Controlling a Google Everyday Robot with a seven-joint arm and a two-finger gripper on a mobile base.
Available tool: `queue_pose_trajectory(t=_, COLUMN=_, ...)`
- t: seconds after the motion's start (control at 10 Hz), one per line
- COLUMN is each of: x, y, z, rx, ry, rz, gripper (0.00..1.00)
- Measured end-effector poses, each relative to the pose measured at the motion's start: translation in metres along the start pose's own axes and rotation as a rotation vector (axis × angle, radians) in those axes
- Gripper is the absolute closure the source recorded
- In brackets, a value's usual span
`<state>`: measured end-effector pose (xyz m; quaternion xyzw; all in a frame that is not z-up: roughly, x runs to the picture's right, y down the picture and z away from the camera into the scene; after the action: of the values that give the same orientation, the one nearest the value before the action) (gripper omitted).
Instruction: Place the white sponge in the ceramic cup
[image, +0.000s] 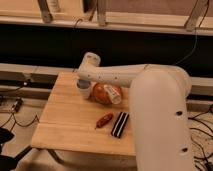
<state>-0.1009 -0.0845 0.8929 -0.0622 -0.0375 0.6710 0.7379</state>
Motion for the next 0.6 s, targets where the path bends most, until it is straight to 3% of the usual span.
queue_pose_trajectory(t=0.3, x=0.0, y=-0.013, z=-0.0019, rx=0.027, ry=-0.003, rz=0.013, gripper=1.0)
queue_pose_trajectory(t=0.5, x=0.0, y=-0.0112, z=-0.0017, rx=0.025, ry=-0.003, rz=0.012, gripper=0.89)
queue_pose_trajectory(t=0.6, x=0.0, y=-0.0114, z=-0.0017, rx=0.025, ry=-0.003, rz=0.012, gripper=0.77)
